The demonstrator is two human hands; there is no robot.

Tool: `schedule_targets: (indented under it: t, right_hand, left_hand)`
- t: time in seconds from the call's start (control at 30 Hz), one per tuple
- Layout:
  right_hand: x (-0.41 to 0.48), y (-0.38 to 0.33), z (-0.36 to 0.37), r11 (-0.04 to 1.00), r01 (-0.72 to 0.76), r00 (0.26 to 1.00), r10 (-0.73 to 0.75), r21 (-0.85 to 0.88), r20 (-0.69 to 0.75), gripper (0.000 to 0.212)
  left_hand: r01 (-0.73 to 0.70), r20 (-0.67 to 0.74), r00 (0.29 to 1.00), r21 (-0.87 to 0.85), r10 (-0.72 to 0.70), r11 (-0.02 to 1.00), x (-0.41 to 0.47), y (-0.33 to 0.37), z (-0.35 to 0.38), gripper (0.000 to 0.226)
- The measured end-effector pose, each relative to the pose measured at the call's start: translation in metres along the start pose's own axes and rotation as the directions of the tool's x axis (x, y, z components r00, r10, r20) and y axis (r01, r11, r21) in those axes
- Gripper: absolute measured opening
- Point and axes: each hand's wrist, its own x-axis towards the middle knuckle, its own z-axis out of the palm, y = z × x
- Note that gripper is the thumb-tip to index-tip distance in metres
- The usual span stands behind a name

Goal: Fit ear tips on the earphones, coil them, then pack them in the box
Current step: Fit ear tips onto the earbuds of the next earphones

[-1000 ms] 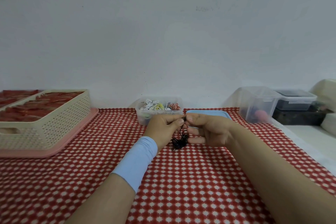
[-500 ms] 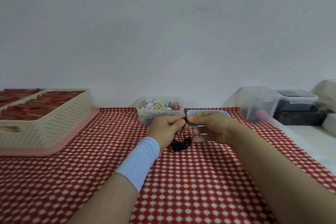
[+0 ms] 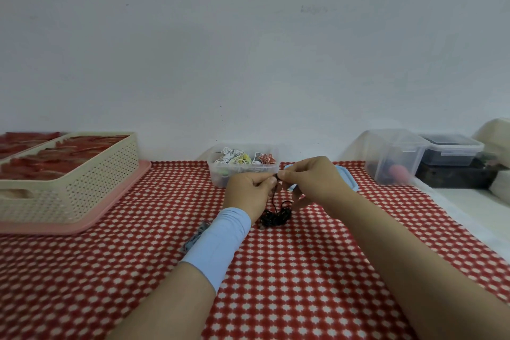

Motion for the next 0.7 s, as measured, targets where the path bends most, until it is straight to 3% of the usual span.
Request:
schedule_targets:
  t: [0.1, 0.27, 0.4, 0.53, 0.7]
  right_hand:
    - [0.0, -0.001, 0.009, 0.94, 0.157, 0.982, -0.182, -0.301, -0.056, 0.022]
    - [0.002, -0.001, 0.013, 0.872, 0.194, 0.971, -0.235, -0.449, -0.037, 0.02]
    - [-0.001, 0.002, 0.011, 0.918, 0.144, 0.985, -0.169, -0.37, -0.035, 0.032]
    - [-0.003, 0.004, 0.004, 0.995, 0.039, 0.999, -0.039, -0.091, 0.003, 0.016]
    - [-0.002, 0.003, 0.004, 0.995, 0.095, 0.995, -0.096, -0.044, -0.025, 0.003]
  left_hand:
    - [-0.028, -0.019, 0.999, 0.037, 0.028, 0.999, 0.001, -0.001, -0.001, 0.018]
    - [-0.061, -0.052, 0.996, 0.114, 0.067, 0.992, 0.0, -0.001, 0.0, 0.019]
    - [-0.107, -0.03, 0.993, 0.154, 0.113, 0.982, -0.002, -0.002, -0.002, 0.018]
    - [-0.117, 0.001, 0.993, 0.159, 0.119, 0.98, 0.001, -0.001, -0.004, 0.017]
    - [-0.03, 0.014, 1.0, 0.11, 0.028, 0.994, 0.002, -0.002, -0.002, 0.016]
